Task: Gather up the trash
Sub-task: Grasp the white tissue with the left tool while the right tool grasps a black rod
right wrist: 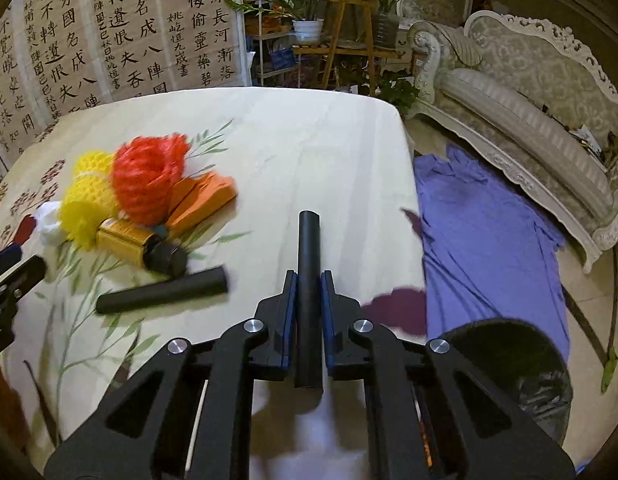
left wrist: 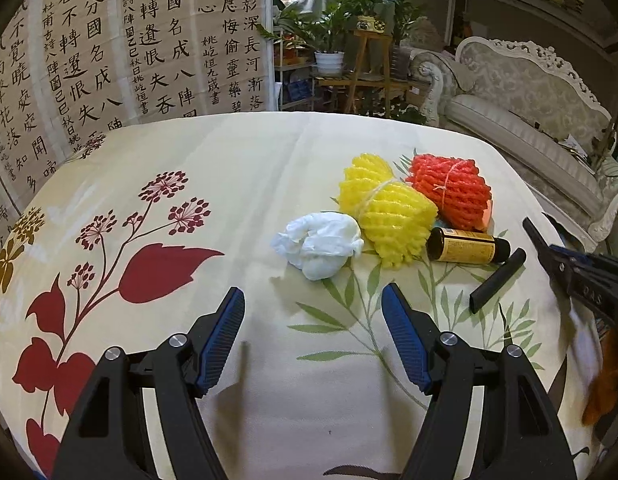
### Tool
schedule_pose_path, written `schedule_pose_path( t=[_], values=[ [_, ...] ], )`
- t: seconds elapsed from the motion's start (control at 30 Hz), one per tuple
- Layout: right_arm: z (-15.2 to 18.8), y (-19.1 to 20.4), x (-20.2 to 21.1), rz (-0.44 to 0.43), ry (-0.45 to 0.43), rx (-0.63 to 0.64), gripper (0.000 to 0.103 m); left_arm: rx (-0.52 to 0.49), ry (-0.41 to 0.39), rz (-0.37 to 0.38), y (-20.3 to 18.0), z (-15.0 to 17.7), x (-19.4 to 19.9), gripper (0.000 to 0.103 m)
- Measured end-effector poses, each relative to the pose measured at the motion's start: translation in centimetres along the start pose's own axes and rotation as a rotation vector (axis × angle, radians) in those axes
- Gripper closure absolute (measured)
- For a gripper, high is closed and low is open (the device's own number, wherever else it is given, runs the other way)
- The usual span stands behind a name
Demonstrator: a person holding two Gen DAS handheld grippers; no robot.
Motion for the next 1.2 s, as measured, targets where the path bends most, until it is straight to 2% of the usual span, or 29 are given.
schedule_pose_path(
  t=[0.2,0.43,0.7,0.93,0.97,1.03,1.07,1.13,1.2],
  values=[
    [2.5,1.0,1.1,-0.034,0.003,-0.042,0.091,0.011,0.002,0.004,0.7,0.1,0.1,0.034],
    [4.8,2.6,2.0,-0.062,-0.001,-0.088,0.091,0.011,0.007,-0.001,1.5,-0.3,-0.3,0.029],
    [4.5,4.4,1.7,-0.017,-0.009,-0.052,0.091,-0.014,0.004,-0.025,2.0,-2.2,-1.3,0.025],
    [4.1,4.9,1.5,-0.008,-0.013,-0.049,0.090,-0.045,0.034,0.019,1.8,-3.1,-2.4,0.024],
    [4.1,4.9,1.5,-0.007,-0.014,-0.049,0.089,-0.051,0.031,0.025,1.8,-3.2,-2.4,0.026],
    [4.1,4.9,1.5,-0.004,-0.015,-0.048,0.089,-0.064,0.044,0.032,1.6,-3.3,-2.7,0.047],
    [4.1,4.9,1.4,-0.003,-0.016,-0.048,0.089,-0.070,0.056,0.044,1.5,-3.3,-2.9,0.050],
    [4.1,4.9,1.5,-0.004,-0.016,-0.048,0.089,-0.083,0.059,0.069,1.3,-3.3,-2.9,0.066],
    [4.1,4.9,1.5,-0.003,-0.017,-0.047,0.089,-0.091,0.051,0.065,1.1,-3.1,-2.7,0.068]
  ],
)
Point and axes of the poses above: each gripper's, at about its wrist camera, not at the fingertips, and x roughly against the way its jaws point, y to its left, z to its underside, the point moved 6 cm from there along -x, roughly the way its jaws point, and after that the axes turned 15 degrees about y, right-handed, at the moved point
